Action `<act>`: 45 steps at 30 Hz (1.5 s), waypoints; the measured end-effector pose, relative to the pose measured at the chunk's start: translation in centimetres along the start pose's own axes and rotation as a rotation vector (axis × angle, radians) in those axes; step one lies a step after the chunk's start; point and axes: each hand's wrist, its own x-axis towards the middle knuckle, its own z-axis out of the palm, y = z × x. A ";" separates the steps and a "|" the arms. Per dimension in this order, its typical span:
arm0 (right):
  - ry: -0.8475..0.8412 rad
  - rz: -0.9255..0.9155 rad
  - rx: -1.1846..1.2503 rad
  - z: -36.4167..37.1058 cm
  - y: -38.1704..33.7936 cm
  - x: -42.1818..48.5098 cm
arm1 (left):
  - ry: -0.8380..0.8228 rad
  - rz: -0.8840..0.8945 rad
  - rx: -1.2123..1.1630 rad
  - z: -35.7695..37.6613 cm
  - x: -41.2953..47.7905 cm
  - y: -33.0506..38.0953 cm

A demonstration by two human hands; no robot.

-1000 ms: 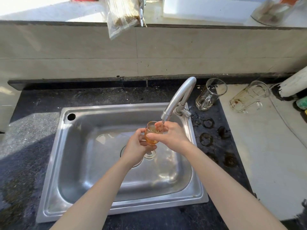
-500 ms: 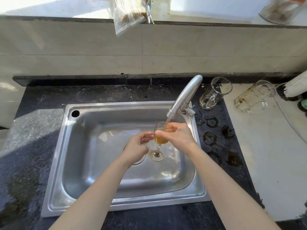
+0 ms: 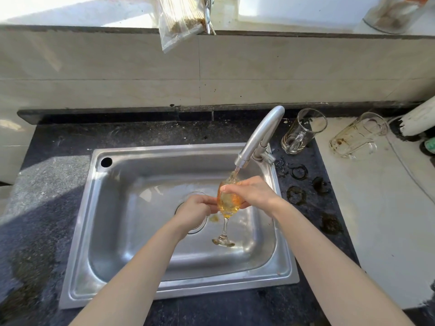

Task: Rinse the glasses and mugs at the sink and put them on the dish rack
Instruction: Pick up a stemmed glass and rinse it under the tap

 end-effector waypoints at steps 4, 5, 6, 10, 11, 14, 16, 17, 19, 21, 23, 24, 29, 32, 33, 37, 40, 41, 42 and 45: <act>-0.048 0.175 0.063 0.0 0.4 -0.1 | -0.160 -0.122 -0.020 0.2 -1.2 0.9; -0.070 0.211 0.075 0.0 0.3 -0.2 | -0.194 -0.151 -0.021 0.2 -1.4 1.0; -0.089 0.239 0.074 -0.1 0.4 -0.2 | -0.227 -0.169 -0.023 0.1 -1.6 1.1; -0.131 0.311 0.035 -0.4 -0.3 -0.5 | -0.249 -0.241 -0.077 -0.5 -1.8 1.4; -0.139 0.332 0.030 -0.6 -0.4 -0.5 | -0.243 -0.252 -0.076 -0.7 -1.9 1.4; -0.170 0.391 0.021 -0.9 -0.9 -0.7 | -0.265 -0.266 -0.080 -1.0 -2.3 1.8; -0.146 0.357 0.034 -0.8 -1.0 -0.8 | -0.293 -0.270 -0.100 -1.0 -2.6 2.2; -0.109 0.312 0.057 -0.7 -1.1 -0.8 | -0.301 -0.268 -0.113 -1.1 -2.5 2.3; -0.003 0.172 0.071 -0.3 -1.0 -0.7 | -0.321 -0.260 -0.117 -1.4 -2.4 2.2; 0.093 0.026 0.003 0.2 -0.6 -0.8 | -0.356 -0.249 -0.072 -1.5 -2.2 2.0; 0.161 -0.106 -0.050 0.6 0.2 -1.0 | -0.345 -0.222 -0.019 -1.3 -1.9 1.5; 0.184 -0.158 -0.057 0.7 0.6 -1.2 | -0.312 -0.194 0.002 -1.1 -1.7 1.2; 0.212 -0.321 0.026 0.6 0.6 -2.3 | -0.151 0.030 0.051 0.4 -1.5 1.0; 0.204 -0.365 0.002 0.4 0.2 -2.6 | -0.081 0.112 0.074 0.9 -1.3 1.0; 0.198 -0.358 -0.004 0.3 0.1 -2.7 | -0.059 0.127 0.094 0.9 -1.1 0.9; 0.200 -0.362 -0.069 0.2 0.3 -2.5 | 0.008 0.162 0.174 0.9 -1.3 1.0; 0.204 -0.380 -0.093 0.0 -0.1 -2.9 | 0.065 0.149 0.176 1.1 -1.3 1.2; 0.190 -0.383 -0.089 -0.1 -0.2 -3.0 | 0.078 0.160 0.181 1.2 -1.3 1.3; 0.182 -0.389 -0.069 0.0 -0.4 -3.2 | 0.085 0.166 0.193 1.2 -1.3 1.3; 0.192 -0.389 -0.042 -0.2 -0.7 -3.5 | 0.068 0.167 0.238 1.1 -1.5 1.1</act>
